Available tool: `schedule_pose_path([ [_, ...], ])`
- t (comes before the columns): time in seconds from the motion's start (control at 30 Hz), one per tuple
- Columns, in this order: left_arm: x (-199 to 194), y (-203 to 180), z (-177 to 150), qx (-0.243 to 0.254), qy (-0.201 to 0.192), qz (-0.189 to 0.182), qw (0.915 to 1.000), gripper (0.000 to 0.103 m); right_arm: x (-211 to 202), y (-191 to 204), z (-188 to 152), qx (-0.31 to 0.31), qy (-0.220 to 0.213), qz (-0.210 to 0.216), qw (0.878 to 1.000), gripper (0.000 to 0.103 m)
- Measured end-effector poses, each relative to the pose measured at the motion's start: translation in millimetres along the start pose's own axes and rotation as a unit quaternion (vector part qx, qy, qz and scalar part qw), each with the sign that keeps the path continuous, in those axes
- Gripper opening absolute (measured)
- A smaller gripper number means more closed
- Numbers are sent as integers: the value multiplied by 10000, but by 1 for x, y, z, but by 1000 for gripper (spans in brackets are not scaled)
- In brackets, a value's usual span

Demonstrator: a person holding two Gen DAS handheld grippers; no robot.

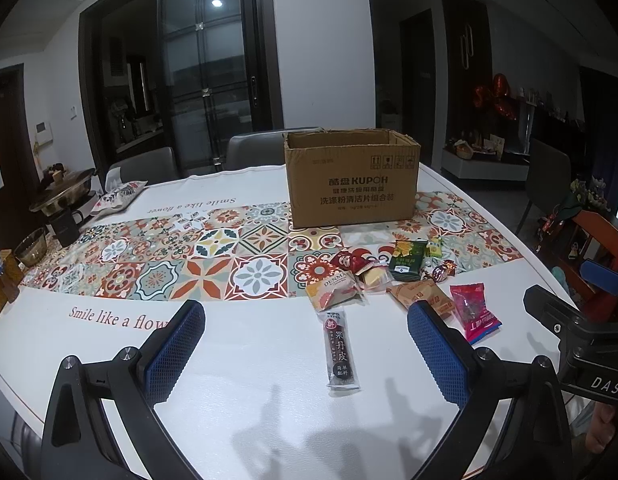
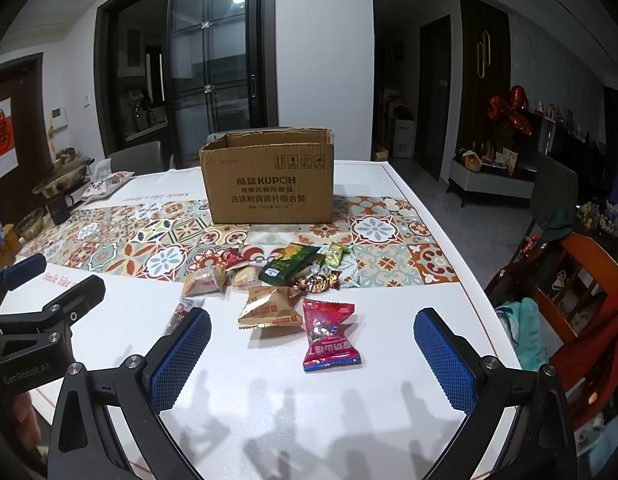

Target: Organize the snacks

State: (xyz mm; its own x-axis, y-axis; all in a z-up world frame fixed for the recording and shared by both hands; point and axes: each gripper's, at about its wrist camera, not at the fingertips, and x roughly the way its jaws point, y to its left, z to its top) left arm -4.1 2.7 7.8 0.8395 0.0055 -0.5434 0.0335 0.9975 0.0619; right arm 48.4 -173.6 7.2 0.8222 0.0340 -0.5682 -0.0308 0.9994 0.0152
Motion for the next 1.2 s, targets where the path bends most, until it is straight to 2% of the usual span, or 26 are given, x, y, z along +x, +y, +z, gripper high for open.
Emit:
schedule_pose_path([
  [1.2, -2, 1, 1, -3, -29, 7, 10000, 103, -1, 0, 0, -13, -25, 0, 10000, 102],
])
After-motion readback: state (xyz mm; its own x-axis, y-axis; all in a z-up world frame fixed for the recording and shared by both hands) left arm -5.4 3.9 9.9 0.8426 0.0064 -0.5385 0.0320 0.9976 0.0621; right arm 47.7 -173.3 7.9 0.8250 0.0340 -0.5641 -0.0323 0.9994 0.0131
